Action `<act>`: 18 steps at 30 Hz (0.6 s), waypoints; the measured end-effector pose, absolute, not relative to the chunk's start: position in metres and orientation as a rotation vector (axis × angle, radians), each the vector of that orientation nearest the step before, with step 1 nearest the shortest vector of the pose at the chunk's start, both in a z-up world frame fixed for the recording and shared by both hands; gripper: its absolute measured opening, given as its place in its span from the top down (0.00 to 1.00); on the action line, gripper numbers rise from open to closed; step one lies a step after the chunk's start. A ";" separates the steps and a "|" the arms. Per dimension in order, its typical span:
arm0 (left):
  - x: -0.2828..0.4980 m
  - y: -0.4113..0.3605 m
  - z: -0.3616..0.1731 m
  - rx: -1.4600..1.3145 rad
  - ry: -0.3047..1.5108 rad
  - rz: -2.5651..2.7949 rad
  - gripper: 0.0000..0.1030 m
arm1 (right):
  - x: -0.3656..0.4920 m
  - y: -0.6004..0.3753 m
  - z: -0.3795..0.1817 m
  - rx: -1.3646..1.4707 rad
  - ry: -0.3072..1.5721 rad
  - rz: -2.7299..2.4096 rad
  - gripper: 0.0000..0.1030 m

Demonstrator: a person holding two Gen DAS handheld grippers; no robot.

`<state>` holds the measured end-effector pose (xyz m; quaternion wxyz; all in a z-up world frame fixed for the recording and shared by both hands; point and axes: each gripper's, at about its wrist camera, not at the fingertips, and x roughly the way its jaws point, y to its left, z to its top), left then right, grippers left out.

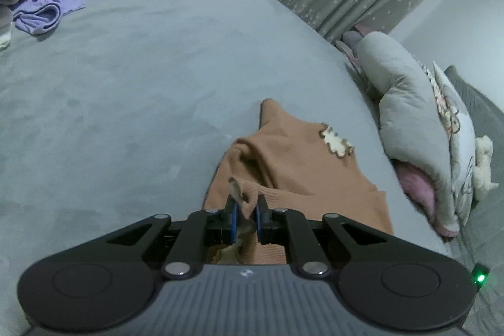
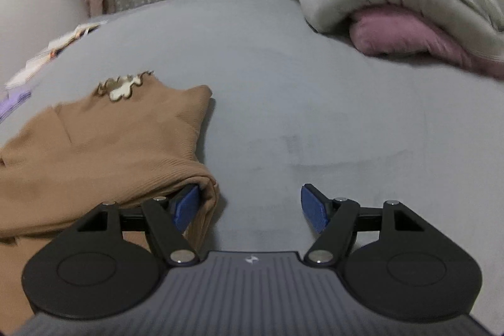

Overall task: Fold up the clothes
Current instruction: 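Grasp the folded top's edge with the right gripper and fold it over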

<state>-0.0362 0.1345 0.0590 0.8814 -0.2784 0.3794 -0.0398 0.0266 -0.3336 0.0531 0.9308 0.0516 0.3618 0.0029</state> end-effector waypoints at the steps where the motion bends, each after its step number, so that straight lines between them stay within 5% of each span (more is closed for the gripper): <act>1: -0.036 0.133 0.056 -0.562 0.800 -0.078 0.91 | 0.028 -0.333 0.053 0.093 0.747 0.002 0.29; 14: -0.036 0.132 0.067 -0.307 0.762 -0.013 0.81 | 0.019 -0.353 0.065 0.168 0.691 -0.099 0.23; 18: -0.035 0.129 0.078 -0.145 0.690 0.017 0.68 | 0.021 -0.321 0.071 0.089 0.638 0.033 0.23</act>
